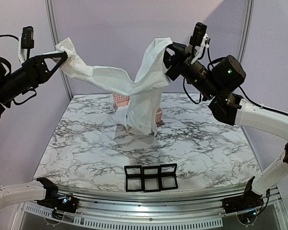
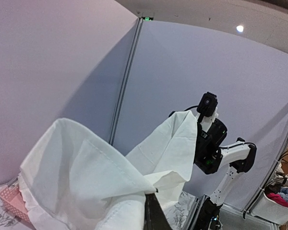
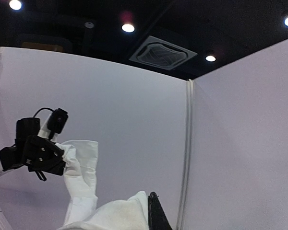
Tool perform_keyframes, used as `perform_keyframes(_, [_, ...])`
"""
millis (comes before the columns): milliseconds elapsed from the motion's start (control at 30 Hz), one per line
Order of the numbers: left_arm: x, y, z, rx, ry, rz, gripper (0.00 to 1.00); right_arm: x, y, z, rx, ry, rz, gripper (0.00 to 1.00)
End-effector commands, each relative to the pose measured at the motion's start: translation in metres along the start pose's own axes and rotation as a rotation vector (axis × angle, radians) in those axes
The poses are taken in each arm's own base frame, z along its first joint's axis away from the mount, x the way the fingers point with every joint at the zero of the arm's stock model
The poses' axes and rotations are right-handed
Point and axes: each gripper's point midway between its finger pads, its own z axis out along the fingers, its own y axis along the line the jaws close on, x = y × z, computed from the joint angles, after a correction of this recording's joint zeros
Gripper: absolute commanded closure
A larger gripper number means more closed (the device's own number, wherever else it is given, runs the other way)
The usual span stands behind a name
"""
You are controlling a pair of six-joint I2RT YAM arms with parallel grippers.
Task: Remove the brooch from the garment
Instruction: Pick up the crumped clothing from the bin, then place the crumpled clothing at the center of the board.
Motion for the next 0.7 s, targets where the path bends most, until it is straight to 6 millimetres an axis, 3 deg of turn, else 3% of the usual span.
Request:
perform_keyframes(0, [0.037,0.033,0.020,-0.042,0.064,-0.046,0.93,0.040,-0.054,-0.046,0.353,0.139,-0.007,1.00])
perform_keyframes(133, [0.075,0.061,0.043,-0.071,0.124,-0.114,0.93,0.057,-0.095,-0.102,0.609,0.234,-0.035,1.00])
perform_keyframes(267, [0.116,0.080,0.069,-0.086,0.193,-0.168,0.84,0.094,-0.133,-0.161,0.788,0.370,0.027,1.00])
perform_keyframes(400, [0.159,0.106,0.093,-0.165,0.278,-0.204,0.84,0.142,-0.162,-0.220,0.903,0.512,0.129,1.00])
perform_keyframes(533, [0.197,0.117,0.127,-0.180,0.355,-0.219,0.88,0.179,-0.180,-0.268,1.001,0.622,0.240,1.00])
perform_keyframes(667, [0.221,0.104,0.172,-0.104,0.375,-0.229,0.93,0.204,-0.178,-0.293,1.046,0.687,0.300,1.00])
